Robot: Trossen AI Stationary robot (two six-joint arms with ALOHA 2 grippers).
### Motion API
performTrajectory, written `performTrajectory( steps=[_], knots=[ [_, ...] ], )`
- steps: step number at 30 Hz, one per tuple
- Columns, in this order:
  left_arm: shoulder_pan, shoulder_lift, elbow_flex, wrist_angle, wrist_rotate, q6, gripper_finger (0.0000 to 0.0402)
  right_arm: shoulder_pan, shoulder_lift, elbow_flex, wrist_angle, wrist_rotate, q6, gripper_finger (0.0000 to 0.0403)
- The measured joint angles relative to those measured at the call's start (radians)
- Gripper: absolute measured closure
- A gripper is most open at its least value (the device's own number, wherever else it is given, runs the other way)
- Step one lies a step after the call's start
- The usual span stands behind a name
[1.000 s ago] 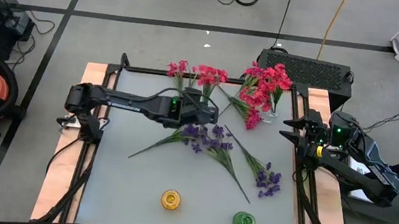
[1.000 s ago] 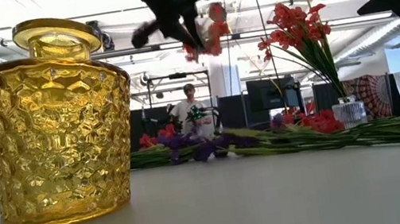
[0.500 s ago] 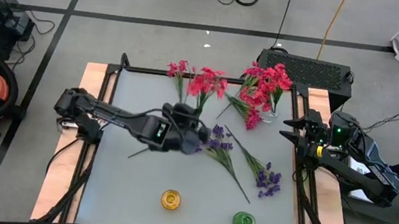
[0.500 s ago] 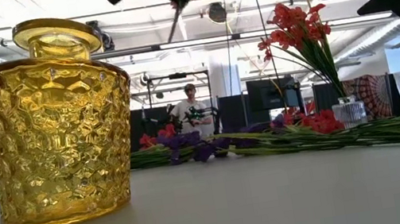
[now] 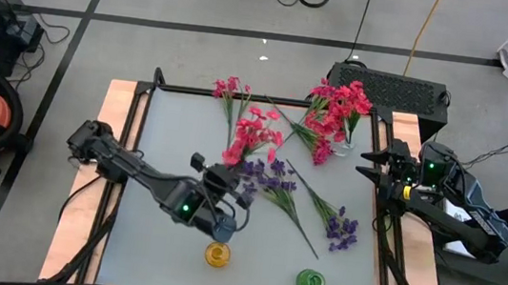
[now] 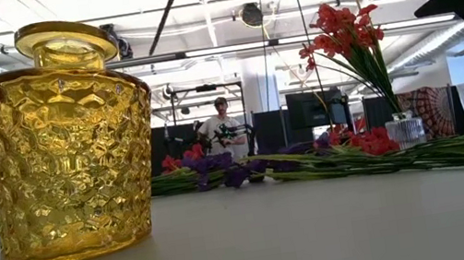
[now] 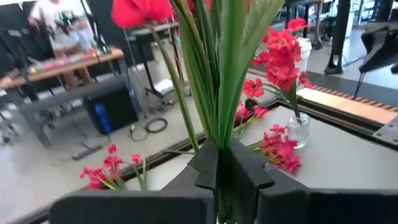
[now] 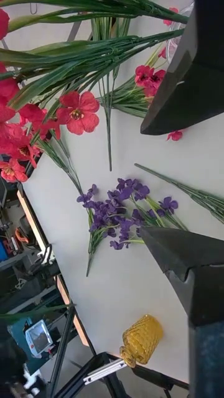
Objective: Sort flowers into vase by color
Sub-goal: Put the red flower into the transparent vase
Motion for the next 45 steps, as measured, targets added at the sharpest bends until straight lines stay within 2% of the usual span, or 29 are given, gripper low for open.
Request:
performTrajectory(
  steps=[4,16,23,27,32,39,45],
  knots=[
    [-0.012,0.038,0.0,0.011,-0.037,-0.005,0.0377,0.0,0.0,0.0,0.0,0.0,0.0,0.0156],
    [0.006,0.152,0.0,0.174,-0.047,0.006,0.0375,0.0,0.0,0.0,0.0,0.0,0.0,0.0156],
    [0.019,0.161,0.0,0.3,-0.074,0.174,0.0375,0.0,0.0,0.0,0.014,0.0,0.001,0.0156],
    [0.04,0.161,0.0,0.408,-0.05,0.308,0.0375,0.0,0.0,0.0,0.039,0.0,0.075,0.0156],
    [0.08,0.162,0.0,0.608,0.101,0.543,0.0375,0.0,0.0,0.0,0.041,0.0,0.129,0.0156],
    [0.15,0.162,0.0,0.988,0.52,0.924,0.0375,0.0,0.0,0.0,0.041,0.0,0.132,0.0156],
    [0.208,0.162,0.0,1.143,0.785,1.055,0.0375,0.0,0.0,0.0,0.042,-0.008,0.106,0.0156]
  ],
)
